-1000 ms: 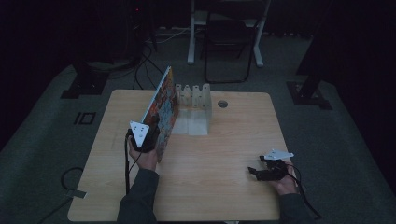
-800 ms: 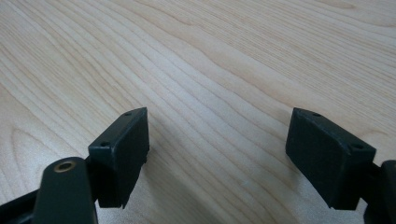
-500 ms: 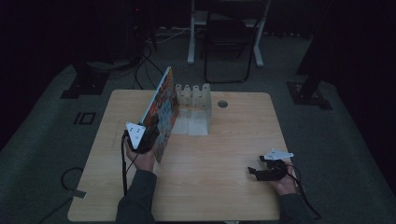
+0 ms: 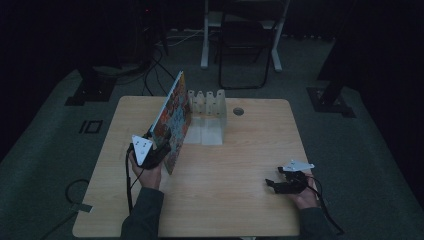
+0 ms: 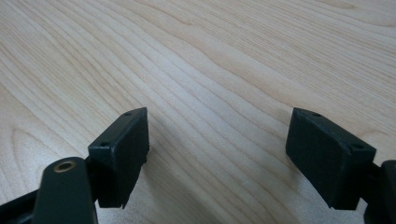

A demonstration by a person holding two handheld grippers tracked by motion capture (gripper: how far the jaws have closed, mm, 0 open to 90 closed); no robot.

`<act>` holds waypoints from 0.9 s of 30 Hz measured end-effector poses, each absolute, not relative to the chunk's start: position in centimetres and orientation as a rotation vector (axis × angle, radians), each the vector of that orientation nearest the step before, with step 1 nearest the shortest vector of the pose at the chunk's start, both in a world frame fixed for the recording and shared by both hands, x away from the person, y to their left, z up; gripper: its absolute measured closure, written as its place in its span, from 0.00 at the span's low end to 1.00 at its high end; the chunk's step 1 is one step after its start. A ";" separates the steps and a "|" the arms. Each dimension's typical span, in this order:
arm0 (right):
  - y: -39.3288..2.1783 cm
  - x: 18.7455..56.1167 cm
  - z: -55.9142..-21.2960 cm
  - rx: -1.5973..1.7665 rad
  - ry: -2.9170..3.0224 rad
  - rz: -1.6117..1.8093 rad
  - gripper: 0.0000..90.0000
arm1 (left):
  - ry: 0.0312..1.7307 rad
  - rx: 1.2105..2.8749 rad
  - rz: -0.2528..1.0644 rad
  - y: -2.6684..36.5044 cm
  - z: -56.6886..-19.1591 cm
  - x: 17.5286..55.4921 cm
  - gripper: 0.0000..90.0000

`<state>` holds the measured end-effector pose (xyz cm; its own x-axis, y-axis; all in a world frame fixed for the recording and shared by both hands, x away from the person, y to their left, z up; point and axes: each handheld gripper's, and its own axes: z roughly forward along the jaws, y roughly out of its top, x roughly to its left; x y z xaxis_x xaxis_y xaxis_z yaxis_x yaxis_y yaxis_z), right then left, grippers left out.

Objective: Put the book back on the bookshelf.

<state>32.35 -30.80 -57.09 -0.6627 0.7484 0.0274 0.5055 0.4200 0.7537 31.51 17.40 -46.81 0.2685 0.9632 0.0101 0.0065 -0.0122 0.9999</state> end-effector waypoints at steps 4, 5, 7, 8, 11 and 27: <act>-30.8 32.3 -57.1 1.082 2.366 1.093 0.23 | 0.966 1.330 0.990 18.0 -46.3 30.1 0.44; -30.8 32.3 -57.1 1.082 2.366 1.093 0.23 | 0.960 1.329 0.992 18.1 -46.2 29.9 0.44; -30.8 32.3 -57.1 1.083 2.366 1.094 0.23 | 0.951 1.328 0.985 18.3 -46.1 29.5 0.43; -30.8 32.3 -57.1 1.082 2.366 1.094 0.23 | 0.948 1.329 0.979 18.4 -46.1 29.3 0.43; -30.8 32.3 -57.1 1.083 2.366 1.094 0.23 | 0.937 1.348 0.951 18.9 -46.3 29.0 0.42; -30.8 32.3 -57.1 1.084 2.366 1.096 0.23 | 0.952 1.388 0.915 20.4 -47.9 27.5 0.42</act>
<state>32.34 -30.81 -57.10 -0.6627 0.7484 0.0285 0.5057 0.4191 0.7541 27.54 20.38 -47.93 0.3644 0.9312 -0.0049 0.0325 -0.0074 0.9994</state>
